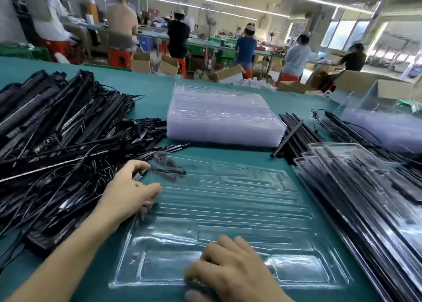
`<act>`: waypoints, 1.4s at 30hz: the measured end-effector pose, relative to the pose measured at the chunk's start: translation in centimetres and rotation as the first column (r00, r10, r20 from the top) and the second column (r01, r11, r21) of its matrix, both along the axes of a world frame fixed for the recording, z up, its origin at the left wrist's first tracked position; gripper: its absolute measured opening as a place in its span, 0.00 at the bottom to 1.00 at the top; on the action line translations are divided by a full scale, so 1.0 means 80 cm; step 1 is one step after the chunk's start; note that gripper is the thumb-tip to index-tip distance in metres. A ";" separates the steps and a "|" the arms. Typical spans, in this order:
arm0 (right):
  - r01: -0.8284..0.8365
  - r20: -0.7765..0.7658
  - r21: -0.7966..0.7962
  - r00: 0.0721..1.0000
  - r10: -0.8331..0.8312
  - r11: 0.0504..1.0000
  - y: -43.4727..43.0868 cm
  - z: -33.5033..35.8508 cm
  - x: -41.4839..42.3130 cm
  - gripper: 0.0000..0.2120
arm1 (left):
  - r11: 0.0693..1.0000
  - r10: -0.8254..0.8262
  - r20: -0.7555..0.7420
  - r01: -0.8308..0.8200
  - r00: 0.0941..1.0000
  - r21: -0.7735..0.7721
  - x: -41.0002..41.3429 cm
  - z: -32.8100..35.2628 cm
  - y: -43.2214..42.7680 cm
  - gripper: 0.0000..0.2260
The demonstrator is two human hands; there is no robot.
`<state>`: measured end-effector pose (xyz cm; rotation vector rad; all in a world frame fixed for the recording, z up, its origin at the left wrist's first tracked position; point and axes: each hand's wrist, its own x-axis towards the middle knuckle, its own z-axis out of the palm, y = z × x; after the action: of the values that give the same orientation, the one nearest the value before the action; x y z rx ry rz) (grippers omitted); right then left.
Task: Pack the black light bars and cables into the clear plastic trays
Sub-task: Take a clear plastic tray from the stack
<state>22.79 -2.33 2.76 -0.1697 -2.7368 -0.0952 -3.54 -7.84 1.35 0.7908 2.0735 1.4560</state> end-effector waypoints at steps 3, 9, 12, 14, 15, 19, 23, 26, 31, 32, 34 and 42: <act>0.063 0.021 -0.285 0.998 -0.060 0.957 0.029 0.019 -0.009 0.23 | 0.980 0.046 -0.467 -0.130 0.883 -0.150 0.006 -0.002 -0.005 0.15; 0.311 -0.256 -0.577 0.809 -0.529 0.755 0.153 0.037 -0.041 0.18 | 0.892 -0.214 -0.650 -0.125 0.729 -0.434 0.016 0.000 -0.006 0.32; 0.424 -0.183 -0.655 0.714 -0.676 0.625 0.219 0.023 -0.047 0.08 | 0.864 -0.271 -0.694 -0.149 0.667 -0.481 0.020 -0.001 0.002 0.32; 0.539 -0.076 -0.631 0.672 -0.736 0.558 0.259 0.013 -0.048 0.09 | 0.864 -0.250 -0.710 -0.180 0.659 -0.471 0.019 0.001 0.002 0.32; 0.623 0.006 -0.578 0.649 -0.761 0.527 0.278 0.009 -0.048 0.14 | 0.864 -0.233 -0.725 -0.203 0.648 -0.460 0.018 0.002 0.001 0.32; 0.844 0.239 -0.353 0.498 -0.834 0.403 0.325 0.009 -0.058 0.21 | 0.867 -0.187 -0.775 -0.269 0.603 -0.419 0.017 0.006 -0.003 0.32; 0.868 0.338 -0.343 0.472 -0.814 0.360 0.345 0.010 -0.080 0.21 | 0.870 -0.182 -0.775 -0.269 0.606 -0.414 0.012 0.008 -0.001 0.31; 0.857 0.358 -0.434 0.448 -0.819 0.279 0.354 0.011 -0.090 0.24 | 0.899 -0.152 -0.769 -0.236 0.621 -0.369 0.011 0.005 0.003 0.30; 0.784 0.326 -0.605 0.405 -0.854 0.140 0.356 0.014 -0.091 0.21 | 0.925 -0.155 -0.713 -0.153 0.684 -0.348 0.004 0.007 0.008 0.26; 0.764 0.292 -0.631 0.396 -0.871 0.136 0.354 0.015 -0.091 0.21 | 0.925 -0.163 -0.704 -0.140 0.691 -0.352 0.002 0.007 0.008 0.25; 0.736 0.201 -0.663 0.353 -0.914 0.138 0.351 0.018 -0.092 0.19 | 0.925 -0.176 -0.698 -0.127 0.694 -0.360 -0.001 0.007 0.007 0.25; 0.440 -0.267 -0.852 0.105 -0.958 0.285 0.326 0.053 -0.063 0.17 | 0.920 -0.199 -0.690 -0.110 0.696 -0.376 -0.003 0.009 0.007 0.27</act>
<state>17.74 23.77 6.97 -1.4875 -1.3407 0.4748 -3.75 -7.25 2.10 1.3819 2.7590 0.6628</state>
